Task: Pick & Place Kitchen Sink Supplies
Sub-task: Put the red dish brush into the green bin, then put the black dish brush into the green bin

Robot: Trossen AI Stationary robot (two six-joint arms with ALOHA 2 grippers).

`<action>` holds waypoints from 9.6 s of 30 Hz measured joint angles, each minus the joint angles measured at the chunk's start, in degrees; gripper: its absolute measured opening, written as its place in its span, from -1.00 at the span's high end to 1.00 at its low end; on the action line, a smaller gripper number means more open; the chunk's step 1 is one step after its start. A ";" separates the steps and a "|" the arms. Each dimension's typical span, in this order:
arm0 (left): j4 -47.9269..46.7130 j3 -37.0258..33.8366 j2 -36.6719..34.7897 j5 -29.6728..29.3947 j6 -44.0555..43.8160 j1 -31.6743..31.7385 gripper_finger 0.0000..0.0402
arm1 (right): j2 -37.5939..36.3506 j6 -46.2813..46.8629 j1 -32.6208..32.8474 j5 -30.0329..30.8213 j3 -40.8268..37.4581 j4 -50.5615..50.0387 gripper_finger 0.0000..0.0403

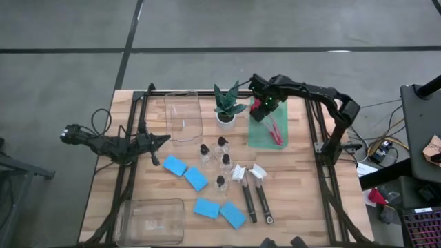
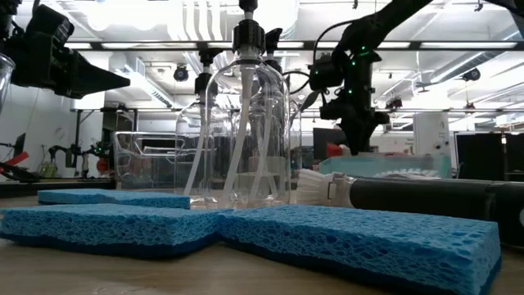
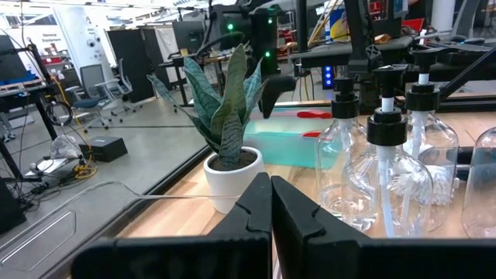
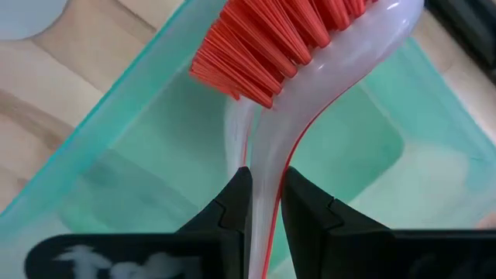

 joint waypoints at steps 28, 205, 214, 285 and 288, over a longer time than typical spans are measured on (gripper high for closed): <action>0.00 0.02 0.00 0.00 0.01 0.00 1.00 | 3.77 -0.73 -0.41 0.16 0.02 0.27 0.22; 0.20 -0.02 0.07 0.00 0.00 0.02 1.00 | -10.66 10.10 1.56 -1.22 -12.41 4.97 0.48; 0.19 -0.02 0.07 0.00 0.02 0.00 1.00 | -5.51 9.58 1.58 -1.55 -12.41 5.06 0.48; 0.20 -0.02 0.04 -0.02 0.01 0.00 1.00 | 2.06 46.84 56.16 -1.34 -6.33 19.87 -0.27; 0.20 -0.02 0.04 -0.02 0.00 0.02 1.00 | 4.11 46.92 56.72 -1.93 -5.50 19.82 -0.27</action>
